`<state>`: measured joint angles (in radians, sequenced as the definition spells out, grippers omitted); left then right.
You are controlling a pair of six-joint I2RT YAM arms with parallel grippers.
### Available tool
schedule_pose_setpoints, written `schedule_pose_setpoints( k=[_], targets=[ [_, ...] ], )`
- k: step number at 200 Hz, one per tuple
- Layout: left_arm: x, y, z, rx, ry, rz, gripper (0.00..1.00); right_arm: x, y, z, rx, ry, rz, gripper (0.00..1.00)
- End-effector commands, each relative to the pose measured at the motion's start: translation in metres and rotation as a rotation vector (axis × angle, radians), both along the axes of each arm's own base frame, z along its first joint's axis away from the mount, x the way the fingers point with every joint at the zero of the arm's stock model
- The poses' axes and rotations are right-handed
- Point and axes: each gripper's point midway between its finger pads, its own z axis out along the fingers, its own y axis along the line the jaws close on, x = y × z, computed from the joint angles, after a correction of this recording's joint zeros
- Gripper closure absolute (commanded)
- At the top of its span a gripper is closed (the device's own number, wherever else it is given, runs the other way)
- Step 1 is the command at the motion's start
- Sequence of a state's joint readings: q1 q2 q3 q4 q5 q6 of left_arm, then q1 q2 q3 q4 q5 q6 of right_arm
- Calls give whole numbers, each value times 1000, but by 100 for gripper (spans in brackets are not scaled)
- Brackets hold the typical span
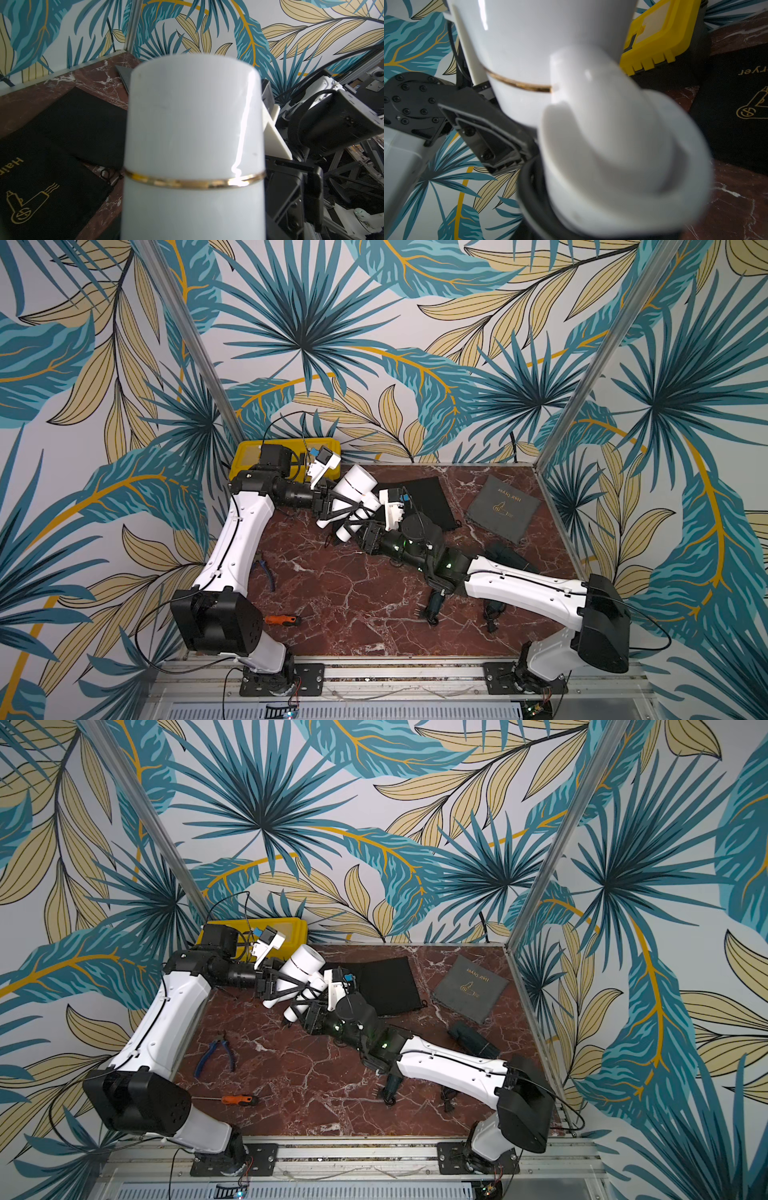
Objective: Pack away hair dryers
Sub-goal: Fold the hair dryer.
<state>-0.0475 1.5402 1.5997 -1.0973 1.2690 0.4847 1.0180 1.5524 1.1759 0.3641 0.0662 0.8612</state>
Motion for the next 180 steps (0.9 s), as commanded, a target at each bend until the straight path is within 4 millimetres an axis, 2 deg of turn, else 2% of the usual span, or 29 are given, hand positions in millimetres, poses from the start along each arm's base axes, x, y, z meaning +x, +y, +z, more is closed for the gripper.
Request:
schedule_pose_setpoints(
  k=[1, 16, 36, 40, 42, 45, 52, 73, 82, 100, 137, 156, 180],
  targets=[
    [-60, -42, 7, -119, 280, -200, 100, -52, 6, 160, 483, -363, 166, 100],
    [-61, -41, 8, -81, 239, -183, 100, -49, 8, 145, 376, -325, 153, 100],
    [-63, -38, 11, -40, 188, -161, 100, -43, -11, 116, 226, -273, 73, 91],
    [-64, -38, 11, -35, 180, -159, 100, -43, -17, 110, 201, -268, 55, 84],
    [-64, -37, 12, -33, 175, -156, 100, -43, -21, 109, 190, -265, 44, 72],
    [-65, -37, 12, -30, 170, -154, 100, -42, -25, 103, 167, -257, 28, 64],
    [-65, -36, 14, -30, 161, -152, 100, -41, -35, 92, 118, -235, 0, 57],
    [-63, -34, 21, -40, 149, -144, 100, -44, -65, 64, 4, -181, -59, 54],
    [-62, -33, 25, -48, 150, -140, 100, -47, -71, 57, -16, -160, -58, 50],
    [-61, -33, 32, -69, 153, -148, 100, -54, -72, 52, -12, -133, -25, 45],
    [-59, -35, 33, -92, 186, -157, 100, -55, -67, 55, 53, -116, -31, 43],
    [-57, -35, 33, -82, 171, -152, 100, -57, -71, 39, 14, -76, -77, 42],
    [-53, -34, 36, -77, 164, -146, 100, -58, -91, 15, -98, -36, -186, 42]
  ],
)
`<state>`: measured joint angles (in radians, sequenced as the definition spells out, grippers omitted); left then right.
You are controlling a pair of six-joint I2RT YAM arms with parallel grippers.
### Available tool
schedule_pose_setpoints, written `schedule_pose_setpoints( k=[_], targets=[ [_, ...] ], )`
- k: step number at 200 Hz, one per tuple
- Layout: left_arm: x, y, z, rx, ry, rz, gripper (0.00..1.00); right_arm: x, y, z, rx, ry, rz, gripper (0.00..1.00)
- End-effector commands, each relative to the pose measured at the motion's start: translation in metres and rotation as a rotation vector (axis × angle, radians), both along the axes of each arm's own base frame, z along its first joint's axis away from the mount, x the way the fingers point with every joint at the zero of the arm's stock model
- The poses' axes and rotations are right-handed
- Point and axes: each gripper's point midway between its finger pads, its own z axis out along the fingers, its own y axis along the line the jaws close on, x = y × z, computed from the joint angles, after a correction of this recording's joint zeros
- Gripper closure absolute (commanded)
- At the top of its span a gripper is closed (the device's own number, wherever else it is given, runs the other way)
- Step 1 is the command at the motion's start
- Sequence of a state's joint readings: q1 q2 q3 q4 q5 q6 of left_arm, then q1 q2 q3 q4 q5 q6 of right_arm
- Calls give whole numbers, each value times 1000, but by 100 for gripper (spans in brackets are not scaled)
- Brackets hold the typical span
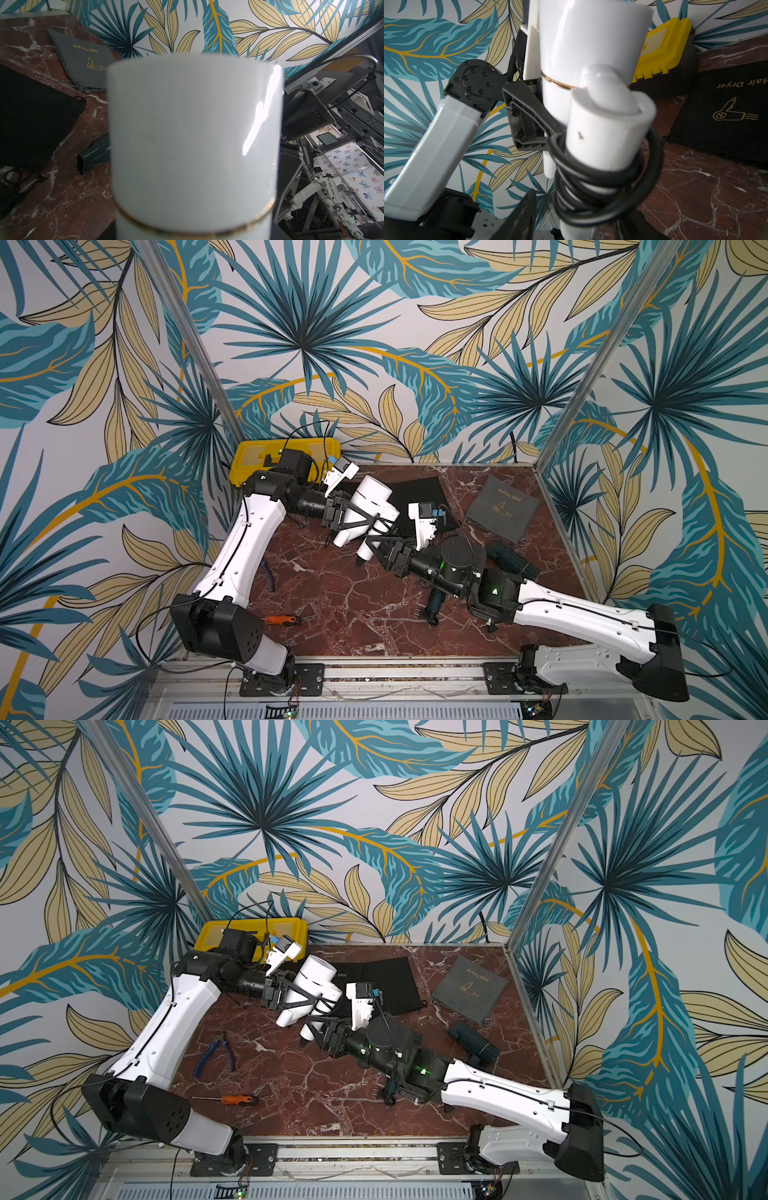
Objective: Pack away hair dryers
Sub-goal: Fold the hair dryer, then adjust the hair dryer.
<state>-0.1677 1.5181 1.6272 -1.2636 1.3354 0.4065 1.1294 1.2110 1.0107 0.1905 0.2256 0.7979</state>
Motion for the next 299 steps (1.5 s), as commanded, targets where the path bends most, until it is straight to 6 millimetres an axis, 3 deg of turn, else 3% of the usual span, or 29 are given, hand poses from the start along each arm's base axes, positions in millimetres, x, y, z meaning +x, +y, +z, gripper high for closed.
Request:
schedule_pose_setpoints(
  k=[1, 40, 110, 157, 266, 299],
  targets=[
    [-2, 0, 22, -33, -33, -10, 100, 5, -26, -14, -51, 26, -145, 42],
    [5, 3, 25, -28, -45, 9, 100, 1, -42, -25, -33, 51, -202, 45],
    [8, 3, 25, -56, -15, -1, 100, -5, 8, 1, 148, 35, -45, 44],
    [6, 3, 28, -68, -17, -6, 100, -1, 17, -11, 136, 57, -53, 44],
    [-10, 2, 32, -107, -7, -33, 100, 10, 36, 5, 198, 5, -22, 44],
    [-13, 1, 31, -110, -10, -40, 100, 11, 37, 4, 197, -3, -27, 62]
  ],
)
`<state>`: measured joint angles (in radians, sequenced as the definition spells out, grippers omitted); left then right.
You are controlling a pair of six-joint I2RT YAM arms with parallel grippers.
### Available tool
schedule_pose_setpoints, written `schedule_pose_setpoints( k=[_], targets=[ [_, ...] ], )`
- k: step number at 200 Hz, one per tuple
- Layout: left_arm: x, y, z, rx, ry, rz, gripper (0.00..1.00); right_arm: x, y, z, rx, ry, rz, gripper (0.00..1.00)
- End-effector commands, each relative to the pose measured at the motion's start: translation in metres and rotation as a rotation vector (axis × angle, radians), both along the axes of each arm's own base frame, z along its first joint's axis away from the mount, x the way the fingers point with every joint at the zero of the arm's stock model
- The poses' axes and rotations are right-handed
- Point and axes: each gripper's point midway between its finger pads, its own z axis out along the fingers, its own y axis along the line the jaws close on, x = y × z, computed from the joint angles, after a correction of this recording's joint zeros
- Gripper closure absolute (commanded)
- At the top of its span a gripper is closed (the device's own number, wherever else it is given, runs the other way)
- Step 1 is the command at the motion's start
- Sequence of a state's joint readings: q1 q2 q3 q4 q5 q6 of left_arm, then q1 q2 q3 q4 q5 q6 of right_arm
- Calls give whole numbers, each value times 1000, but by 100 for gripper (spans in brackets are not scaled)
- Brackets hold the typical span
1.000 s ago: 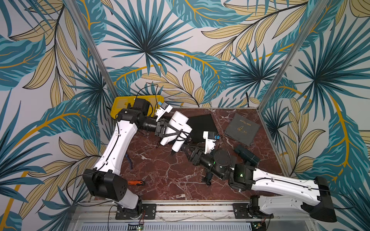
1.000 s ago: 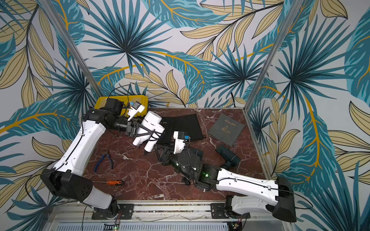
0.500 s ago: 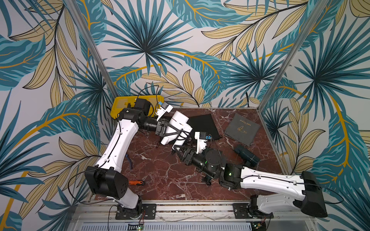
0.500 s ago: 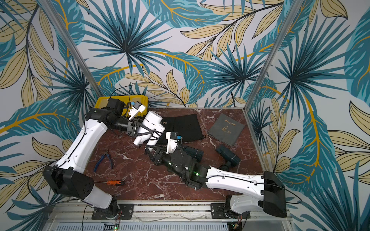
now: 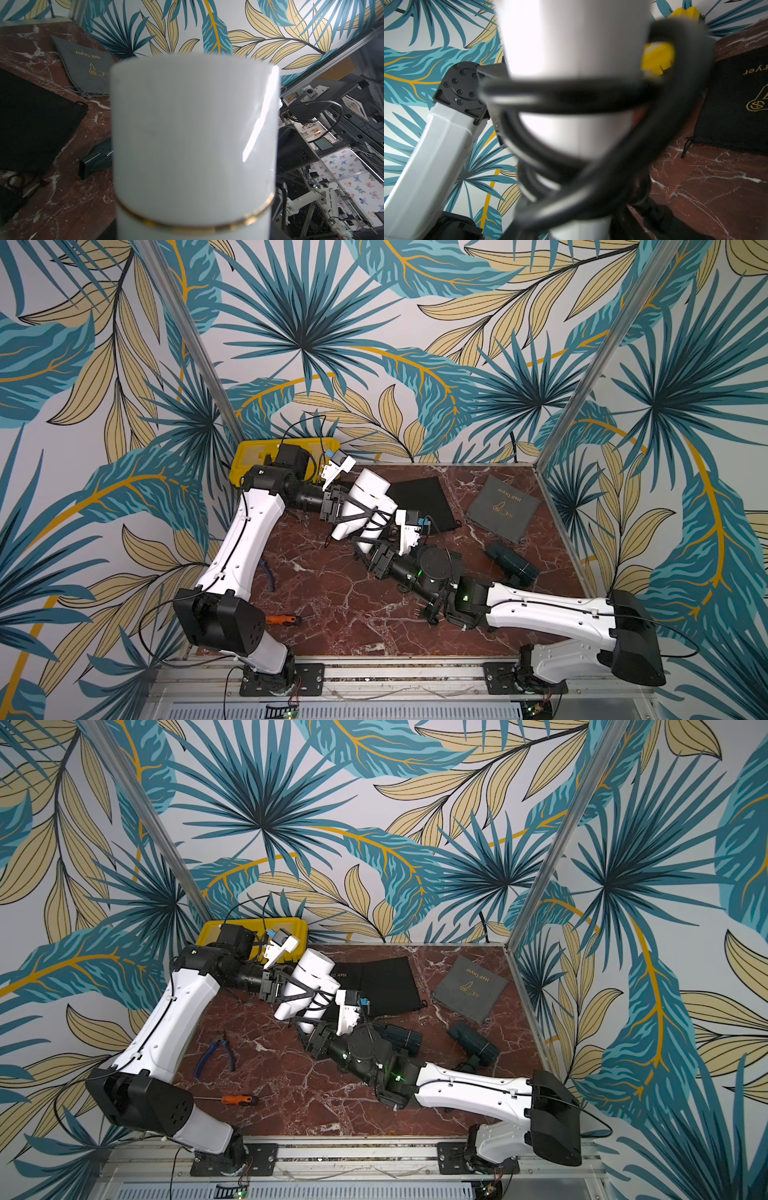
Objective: Pack away hair dryers
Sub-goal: Adjust the hair dryer.
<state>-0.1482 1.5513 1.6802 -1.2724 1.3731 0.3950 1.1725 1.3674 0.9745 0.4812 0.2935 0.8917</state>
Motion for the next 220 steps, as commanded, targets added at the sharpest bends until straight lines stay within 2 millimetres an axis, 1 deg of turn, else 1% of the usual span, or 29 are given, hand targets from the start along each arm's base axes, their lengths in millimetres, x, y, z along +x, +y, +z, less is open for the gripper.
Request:
schedule_pose_setpoints(
  k=[1, 5, 25, 36, 45, 55, 70, 77, 112, 124, 156, 161, 175, 183, 185, 187, 209, 214, 220],
  targets=[
    [-23, -2, 20, -76, -14, -46, 100, 3, 0, 17, 49, -34, -3, 63],
    [-22, -2, 19, -75, -13, -46, 100, 3, -1, 17, 48, -34, -5, 66],
    [-24, -3, 19, -90, -3, -56, 100, 4, -6, 12, 56, -35, -26, 74],
    [-24, -3, 17, -92, 3, -57, 100, 4, -9, 13, 66, -43, -36, 85],
    [-24, -3, 16, -89, 2, -56, 100, 5, -13, 14, 63, -48, -47, 91],
    [-24, -3, 13, -83, 2, -55, 99, 4, -17, 15, 57, -54, -56, 100],
    [-23, -2, 10, -71, -3, -49, 69, 4, -26, 15, 40, -59, -77, 100],
    [-23, -3, 9, -64, -8, -48, 58, 4, -29, 15, 33, -62, -85, 100],
    [-19, -2, 5, -26, -27, -30, 26, 2, -44, 18, -21, -78, -110, 100],
    [-17, -1, 5, -13, -37, -22, 20, 2, -49, 17, -42, -80, -122, 100],
    [-13, 0, 10, 1, -59, -11, 14, 1, -60, 14, -62, -85, -142, 100],
    [-12, 0, 10, 8, -65, -7, 8, 1, -61, 15, -67, -86, -146, 100],
    [-9, 2, 12, 29, -88, 11, 6, 1, -65, 14, -98, -85, -151, 100],
    [-5, 6, 15, 38, -107, 31, 5, 0, -69, 13, -121, -83, -158, 100],
    [-4, 7, 16, 39, -112, 34, 1, 0, -70, 13, -126, -81, -160, 100],
    [-3, 8, 17, 41, -116, 39, 0, 0, -71, 12, -133, -79, -161, 100],
    [16, 22, 28, 94, -182, 120, 1, -2, -89, 3, -245, -51, -191, 100],
    [22, 25, 29, 117, -198, 141, 1, -2, -95, -1, -282, -37, -203, 100],
    [31, 28, 24, 169, -218, 170, 1, -3, -103, -5, -317, -20, -217, 100]
  ],
)
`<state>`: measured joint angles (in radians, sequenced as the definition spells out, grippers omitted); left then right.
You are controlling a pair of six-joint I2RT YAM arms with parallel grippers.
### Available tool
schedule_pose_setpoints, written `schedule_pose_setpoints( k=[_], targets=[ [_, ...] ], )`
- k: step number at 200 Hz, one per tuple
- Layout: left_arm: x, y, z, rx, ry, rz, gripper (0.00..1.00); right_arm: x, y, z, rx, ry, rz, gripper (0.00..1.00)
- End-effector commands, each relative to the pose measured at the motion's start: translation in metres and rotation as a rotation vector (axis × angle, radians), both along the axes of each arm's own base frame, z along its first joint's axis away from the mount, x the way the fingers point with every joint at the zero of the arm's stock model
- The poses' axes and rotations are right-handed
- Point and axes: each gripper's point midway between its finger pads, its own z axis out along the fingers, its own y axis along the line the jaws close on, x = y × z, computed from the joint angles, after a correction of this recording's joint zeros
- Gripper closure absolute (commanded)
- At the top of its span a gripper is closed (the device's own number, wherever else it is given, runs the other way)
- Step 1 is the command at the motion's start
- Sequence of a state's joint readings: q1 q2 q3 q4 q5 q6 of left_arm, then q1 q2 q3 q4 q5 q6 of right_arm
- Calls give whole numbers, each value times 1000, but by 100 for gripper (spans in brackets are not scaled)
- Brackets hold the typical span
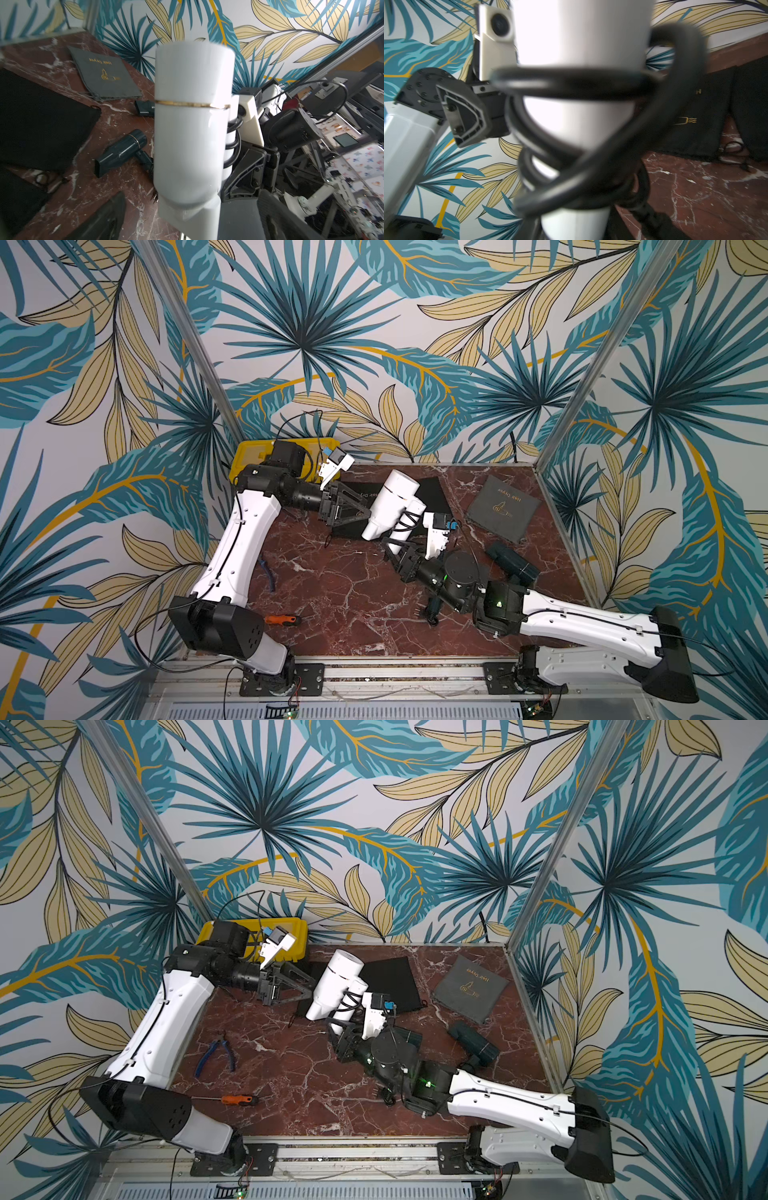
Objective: Pack away hair dryers
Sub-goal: Adjust the hair dryer, then open the drawstring bag at the center of the board.
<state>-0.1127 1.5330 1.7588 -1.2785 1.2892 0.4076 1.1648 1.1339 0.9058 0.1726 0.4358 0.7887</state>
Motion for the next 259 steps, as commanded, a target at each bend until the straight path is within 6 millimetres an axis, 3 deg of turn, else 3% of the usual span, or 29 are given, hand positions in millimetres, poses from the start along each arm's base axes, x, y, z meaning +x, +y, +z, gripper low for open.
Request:
schedule_pose_setpoints(
  k=[1, 26, 68, 97, 125, 164, 181, 243, 259],
  targets=[
    [24, 15, 8, 114, -109, 106, 1, 0, -33, 6, -113, 8, -79, 100],
    [68, 24, -51, 466, -217, 242, 0, -3, -72, -7, -234, 67, -164, 100],
    [98, 20, -173, 787, -240, 138, 1, -8, -129, 0, -265, 69, -284, 100],
    [115, 11, -232, 944, -324, 43, 1, -11, -156, 4, -274, 61, -339, 100],
    [132, -3, -267, 1005, -377, 2, 0, -13, -171, 5, -273, 58, -373, 100],
    [138, -11, -304, 1057, -443, -63, 16, -15, -181, 3, -263, 50, -396, 100],
    [139, -14, -314, 1063, -452, -77, 23, -15, -184, 2, -266, 45, -406, 100],
    [138, -20, -341, 1070, -471, -94, 23, -17, -191, 1, -254, 36, -413, 100],
    [142, -21, -345, 1074, -472, -81, 29, -17, -191, 0, -246, 35, -414, 100]
  ],
)
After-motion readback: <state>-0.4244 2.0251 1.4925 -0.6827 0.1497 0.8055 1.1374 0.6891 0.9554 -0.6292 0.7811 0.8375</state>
